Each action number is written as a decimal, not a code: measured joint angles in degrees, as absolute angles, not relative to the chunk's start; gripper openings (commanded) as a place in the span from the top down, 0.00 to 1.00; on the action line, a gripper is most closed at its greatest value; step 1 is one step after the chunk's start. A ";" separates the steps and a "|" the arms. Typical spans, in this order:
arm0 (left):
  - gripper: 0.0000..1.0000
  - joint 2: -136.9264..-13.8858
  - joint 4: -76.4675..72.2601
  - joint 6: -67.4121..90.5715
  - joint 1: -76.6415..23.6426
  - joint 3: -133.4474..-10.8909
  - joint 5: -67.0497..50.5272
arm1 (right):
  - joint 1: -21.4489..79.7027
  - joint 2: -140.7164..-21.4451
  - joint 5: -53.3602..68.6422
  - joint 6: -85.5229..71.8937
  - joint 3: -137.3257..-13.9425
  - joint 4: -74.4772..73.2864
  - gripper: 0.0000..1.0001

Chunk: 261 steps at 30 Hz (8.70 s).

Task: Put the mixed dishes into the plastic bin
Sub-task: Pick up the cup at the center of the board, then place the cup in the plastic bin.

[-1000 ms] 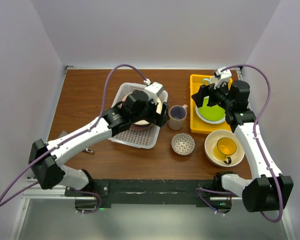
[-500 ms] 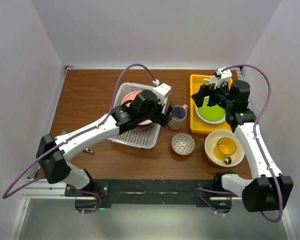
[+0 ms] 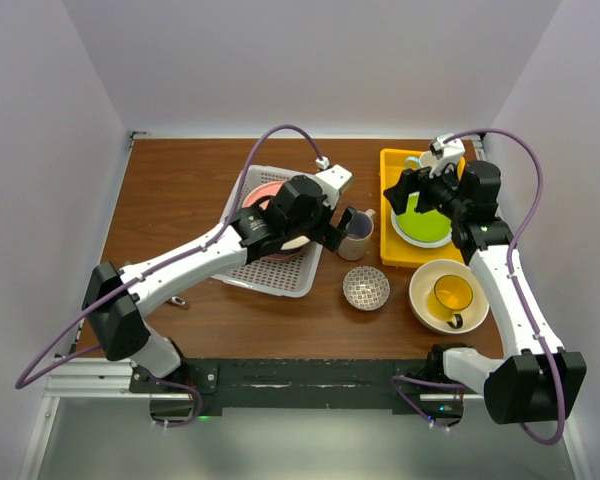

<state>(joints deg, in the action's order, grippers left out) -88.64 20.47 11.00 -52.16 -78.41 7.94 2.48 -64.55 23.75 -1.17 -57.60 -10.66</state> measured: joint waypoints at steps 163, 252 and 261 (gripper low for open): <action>1.00 -105.67 36.23 1.93 -45.69 -108.14 1.28 | -2.48 -64.55 27.42 -1.13 -57.60 -11.20 0.02; 1.00 -80.03 38.46 0.43 -43.59 -68.20 3.22 | -3.46 -64.55 37.08 3.14 -57.60 -12.73 0.02; 1.00 -80.64 34.17 0.45 -43.48 -64.45 4.05 | -3.46 -64.55 37.10 3.20 -57.60 -12.80 0.02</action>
<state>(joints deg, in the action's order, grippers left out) -80.64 34.17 0.45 -43.48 -64.45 4.05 -3.46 -64.55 37.10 3.20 -57.60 -12.80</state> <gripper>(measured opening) 0.134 0.983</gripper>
